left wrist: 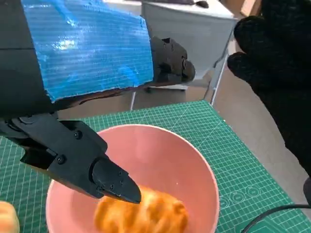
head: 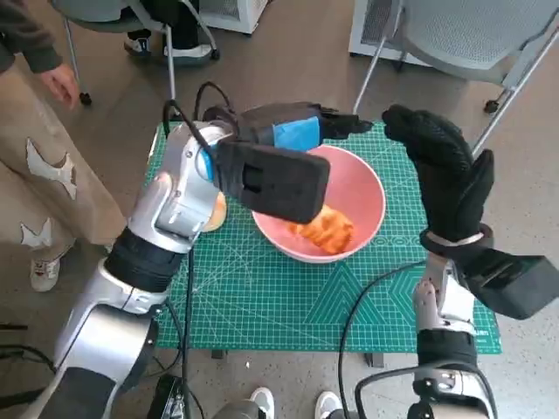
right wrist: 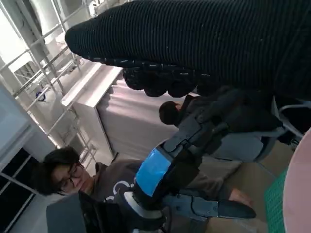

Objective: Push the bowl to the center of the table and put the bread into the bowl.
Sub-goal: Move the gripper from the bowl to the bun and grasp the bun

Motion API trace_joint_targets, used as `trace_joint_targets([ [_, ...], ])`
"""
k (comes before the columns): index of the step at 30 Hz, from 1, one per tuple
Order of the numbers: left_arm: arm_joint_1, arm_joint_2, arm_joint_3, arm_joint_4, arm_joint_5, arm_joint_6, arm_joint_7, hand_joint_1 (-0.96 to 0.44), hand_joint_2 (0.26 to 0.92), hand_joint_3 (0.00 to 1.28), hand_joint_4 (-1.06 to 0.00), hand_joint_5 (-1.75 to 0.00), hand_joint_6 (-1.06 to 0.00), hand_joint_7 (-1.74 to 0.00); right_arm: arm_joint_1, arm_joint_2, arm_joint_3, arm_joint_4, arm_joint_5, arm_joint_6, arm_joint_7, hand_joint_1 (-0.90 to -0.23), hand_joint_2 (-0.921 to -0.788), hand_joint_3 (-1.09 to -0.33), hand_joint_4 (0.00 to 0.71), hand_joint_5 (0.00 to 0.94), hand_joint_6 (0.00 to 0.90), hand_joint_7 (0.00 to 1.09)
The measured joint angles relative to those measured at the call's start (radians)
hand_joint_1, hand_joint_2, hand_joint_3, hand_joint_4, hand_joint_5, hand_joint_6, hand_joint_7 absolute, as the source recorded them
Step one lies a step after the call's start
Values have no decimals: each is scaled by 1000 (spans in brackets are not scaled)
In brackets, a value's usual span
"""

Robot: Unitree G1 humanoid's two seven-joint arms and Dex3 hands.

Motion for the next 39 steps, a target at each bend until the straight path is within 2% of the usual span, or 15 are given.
trace_joint_targets([
  [4, 65, 47, 38, -107, 2, 7, 13, -333, 730, 15, 1, 1, -131, -25, 0, 3, 1, 0, 15, 0, 10, -647, -921, -697, 236, 1, 74, 541],
  [10, 224, 148, 130, -336, 33, 57, 68, -269, 709, 4, 1, 1, -134, -20, 2, 4, 0, 0, 25, 1, 24, -656, -921, -695, 240, 3, 74, 541],
  [15, 377, 212, 214, -501, 78, 132, 116, -314, 685, 1, 1, 1, -148, -21, 7, 2, -3, 0, 25, 2, 31, -661, -921, -693, 246, 5, 74, 540],
  [20, 477, 243, 267, -579, 100, 180, 148, -367, 676, 1, 1, 1, -160, -21, 7, 1, -4, 4, 25, 2, 34, -662, -921, -693, 247, 6, 75, 540],
  [29, 524, 276, 282, -587, 105, 231, 146, -385, 677, 1, 1, 1, -137, -1, 7, 2, -3, 11, 25, 7, 48, -648, -921, -695, 247, 4, 73, 540],
  [39, 489, 258, 195, -465, 140, 306, 135, -326, 675, 0, 1, 1, -126, -1, -4, -13, -6, 33, 44, 33, 84, -640, -921, -697, 244, 2, 71, 541],
])
